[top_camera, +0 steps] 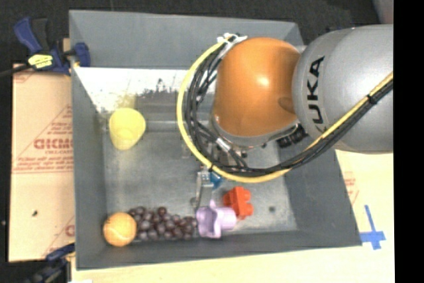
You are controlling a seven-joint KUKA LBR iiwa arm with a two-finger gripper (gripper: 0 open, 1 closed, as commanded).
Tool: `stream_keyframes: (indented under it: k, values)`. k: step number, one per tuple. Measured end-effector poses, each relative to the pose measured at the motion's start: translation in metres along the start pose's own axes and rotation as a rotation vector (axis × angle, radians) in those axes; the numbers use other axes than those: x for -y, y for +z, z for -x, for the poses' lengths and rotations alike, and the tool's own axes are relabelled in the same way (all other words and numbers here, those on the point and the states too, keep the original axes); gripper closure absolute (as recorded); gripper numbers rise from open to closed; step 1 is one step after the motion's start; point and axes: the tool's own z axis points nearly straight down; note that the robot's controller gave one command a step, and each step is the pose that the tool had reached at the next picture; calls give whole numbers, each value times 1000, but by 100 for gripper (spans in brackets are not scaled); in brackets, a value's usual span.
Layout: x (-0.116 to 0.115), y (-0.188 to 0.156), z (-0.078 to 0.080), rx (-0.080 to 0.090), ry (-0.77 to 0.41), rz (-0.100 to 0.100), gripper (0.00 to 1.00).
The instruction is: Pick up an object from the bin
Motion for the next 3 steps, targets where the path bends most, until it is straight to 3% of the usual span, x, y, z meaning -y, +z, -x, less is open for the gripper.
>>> stream_keyframes:
  k: [1,2,3]
  values:
    - [1,-4,2,8,5,2,0]
    - [-13,156,-23,10,-26,3,0]
    - [-19,77,-22,24,38,6,0]
